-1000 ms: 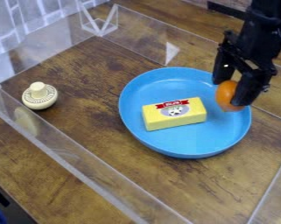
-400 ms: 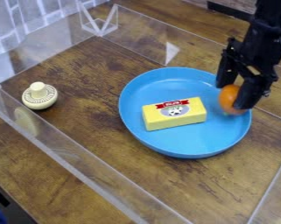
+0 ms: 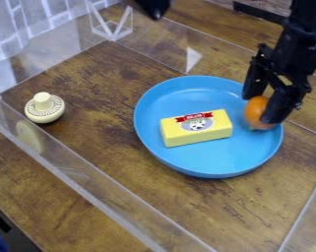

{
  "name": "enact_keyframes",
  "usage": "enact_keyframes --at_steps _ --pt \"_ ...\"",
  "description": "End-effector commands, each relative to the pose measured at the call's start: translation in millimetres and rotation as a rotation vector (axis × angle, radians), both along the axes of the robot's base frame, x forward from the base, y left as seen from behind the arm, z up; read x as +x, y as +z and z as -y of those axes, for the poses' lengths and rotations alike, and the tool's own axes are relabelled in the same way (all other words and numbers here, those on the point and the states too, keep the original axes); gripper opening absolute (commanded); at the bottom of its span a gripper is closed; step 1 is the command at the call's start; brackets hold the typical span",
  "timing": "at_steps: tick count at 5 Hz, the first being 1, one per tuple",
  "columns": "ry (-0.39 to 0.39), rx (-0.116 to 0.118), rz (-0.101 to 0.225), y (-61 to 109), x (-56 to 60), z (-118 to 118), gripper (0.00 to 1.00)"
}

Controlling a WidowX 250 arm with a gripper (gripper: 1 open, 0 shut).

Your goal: Put the orange ball in the blue tray

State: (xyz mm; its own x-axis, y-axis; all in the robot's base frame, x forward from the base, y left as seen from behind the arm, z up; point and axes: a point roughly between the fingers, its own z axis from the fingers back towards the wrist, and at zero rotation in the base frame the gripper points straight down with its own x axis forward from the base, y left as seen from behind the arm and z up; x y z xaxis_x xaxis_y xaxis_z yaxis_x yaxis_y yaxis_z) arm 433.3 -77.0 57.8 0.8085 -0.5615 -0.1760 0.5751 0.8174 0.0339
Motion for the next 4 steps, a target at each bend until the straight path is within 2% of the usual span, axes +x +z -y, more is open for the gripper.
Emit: enact_keyframes --at_steps 1,2,3,4 --pt "0.002 -0.007 0.066 23.5 13.8 -2.9 0.00" --pt "0.007 0.005 0.047 15.5 16.3 -5.1 0.00" --pt "0.012 0.008 0.035 10.8 15.5 -6.4 1.00" --pt "0.025 0.008 0.022 3.7 16.5 -9.7 1.00"
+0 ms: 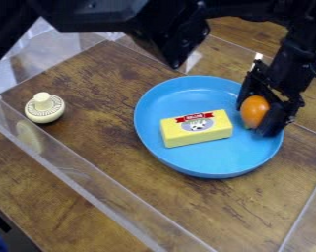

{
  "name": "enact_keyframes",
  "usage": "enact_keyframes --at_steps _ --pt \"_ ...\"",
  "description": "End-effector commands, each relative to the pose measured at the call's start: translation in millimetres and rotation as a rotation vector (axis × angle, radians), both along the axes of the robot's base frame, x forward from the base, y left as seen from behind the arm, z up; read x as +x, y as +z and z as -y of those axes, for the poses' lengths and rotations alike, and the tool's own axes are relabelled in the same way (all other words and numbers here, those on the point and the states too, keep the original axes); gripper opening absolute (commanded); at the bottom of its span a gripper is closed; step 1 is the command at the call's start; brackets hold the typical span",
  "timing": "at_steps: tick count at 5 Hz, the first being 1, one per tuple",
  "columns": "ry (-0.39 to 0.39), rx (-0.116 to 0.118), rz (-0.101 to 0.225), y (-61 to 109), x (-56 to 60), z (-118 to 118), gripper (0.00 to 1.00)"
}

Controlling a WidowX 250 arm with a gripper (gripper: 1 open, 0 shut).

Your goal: Put the orange ball in the blue tray

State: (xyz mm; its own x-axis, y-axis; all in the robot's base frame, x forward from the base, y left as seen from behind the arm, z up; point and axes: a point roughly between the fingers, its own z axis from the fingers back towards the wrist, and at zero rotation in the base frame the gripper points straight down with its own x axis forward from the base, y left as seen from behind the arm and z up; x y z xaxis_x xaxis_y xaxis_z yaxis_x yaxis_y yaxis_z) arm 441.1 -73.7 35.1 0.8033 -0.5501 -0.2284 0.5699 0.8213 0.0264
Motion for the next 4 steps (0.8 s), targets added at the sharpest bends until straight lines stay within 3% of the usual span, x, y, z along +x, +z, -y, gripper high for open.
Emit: enact_keyframes --at_steps 1,4 --pt "0.027 -0.018 0.066 30.0 5.6 -8.6 0.00" --pt "0.056 -0.020 0.046 41.2 -5.0 -15.3 0.00"
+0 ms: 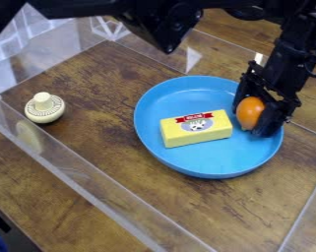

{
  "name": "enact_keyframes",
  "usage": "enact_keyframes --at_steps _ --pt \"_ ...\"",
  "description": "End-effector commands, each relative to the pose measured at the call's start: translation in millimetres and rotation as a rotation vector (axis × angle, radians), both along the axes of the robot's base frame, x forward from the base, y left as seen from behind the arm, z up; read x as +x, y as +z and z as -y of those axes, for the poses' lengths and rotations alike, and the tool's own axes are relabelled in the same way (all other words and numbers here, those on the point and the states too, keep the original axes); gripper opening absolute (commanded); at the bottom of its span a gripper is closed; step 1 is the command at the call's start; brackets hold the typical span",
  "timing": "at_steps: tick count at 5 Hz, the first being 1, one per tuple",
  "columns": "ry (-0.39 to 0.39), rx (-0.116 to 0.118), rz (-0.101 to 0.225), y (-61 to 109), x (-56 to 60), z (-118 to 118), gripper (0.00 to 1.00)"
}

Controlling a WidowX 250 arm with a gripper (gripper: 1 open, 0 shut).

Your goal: Put the orange ball in the blue tray

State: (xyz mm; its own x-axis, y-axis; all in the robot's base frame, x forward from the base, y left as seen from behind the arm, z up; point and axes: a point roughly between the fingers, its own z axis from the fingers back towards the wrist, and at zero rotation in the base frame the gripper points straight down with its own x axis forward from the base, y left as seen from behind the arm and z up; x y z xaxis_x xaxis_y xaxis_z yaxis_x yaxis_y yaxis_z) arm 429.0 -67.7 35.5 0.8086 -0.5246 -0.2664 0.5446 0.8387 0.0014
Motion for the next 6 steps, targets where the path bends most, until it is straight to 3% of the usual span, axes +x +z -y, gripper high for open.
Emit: enact_keyframes --at_steps 1,6 --pt "0.030 -0.020 0.083 44.7 3.5 -10.9 0.00" --pt "0.047 -0.006 0.059 60.5 -8.8 -16.2 0.00"
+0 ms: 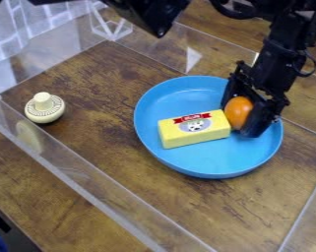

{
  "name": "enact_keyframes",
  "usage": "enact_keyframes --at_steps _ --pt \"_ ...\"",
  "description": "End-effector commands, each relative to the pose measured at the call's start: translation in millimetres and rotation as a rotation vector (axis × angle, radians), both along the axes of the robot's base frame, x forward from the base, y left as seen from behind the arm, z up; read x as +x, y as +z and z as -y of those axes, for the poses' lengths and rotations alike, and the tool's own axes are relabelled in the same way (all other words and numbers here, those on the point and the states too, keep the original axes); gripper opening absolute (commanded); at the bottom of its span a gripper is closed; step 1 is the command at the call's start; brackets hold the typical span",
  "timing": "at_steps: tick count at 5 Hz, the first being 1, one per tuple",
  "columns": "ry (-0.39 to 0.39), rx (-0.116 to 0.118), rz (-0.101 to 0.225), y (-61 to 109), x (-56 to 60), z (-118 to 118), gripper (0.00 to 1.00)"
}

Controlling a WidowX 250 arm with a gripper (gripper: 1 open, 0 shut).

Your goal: Put the orange ball in the blue tray

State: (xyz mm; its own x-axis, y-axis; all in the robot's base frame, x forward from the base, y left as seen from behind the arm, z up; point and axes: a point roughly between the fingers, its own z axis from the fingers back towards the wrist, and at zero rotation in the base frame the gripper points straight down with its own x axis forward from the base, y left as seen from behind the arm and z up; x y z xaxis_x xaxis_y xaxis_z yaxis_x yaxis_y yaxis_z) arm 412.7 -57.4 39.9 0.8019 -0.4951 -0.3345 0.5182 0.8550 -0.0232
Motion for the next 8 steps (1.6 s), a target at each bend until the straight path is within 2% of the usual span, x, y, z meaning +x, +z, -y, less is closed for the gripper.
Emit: enact_keyframes --at_steps 1,6,7,8 --pt "0.017 -0.014 0.131 57.6 6.8 -6.3 0.00" --pt "0.022 -0.001 0.122 60.8 4.5 -6.1 0.00" --pt "0.023 0.000 0.121 60.8 4.3 -5.8 1.00" --pt "0.024 0.002 0.121 61.4 4.3 -5.4 1.00"
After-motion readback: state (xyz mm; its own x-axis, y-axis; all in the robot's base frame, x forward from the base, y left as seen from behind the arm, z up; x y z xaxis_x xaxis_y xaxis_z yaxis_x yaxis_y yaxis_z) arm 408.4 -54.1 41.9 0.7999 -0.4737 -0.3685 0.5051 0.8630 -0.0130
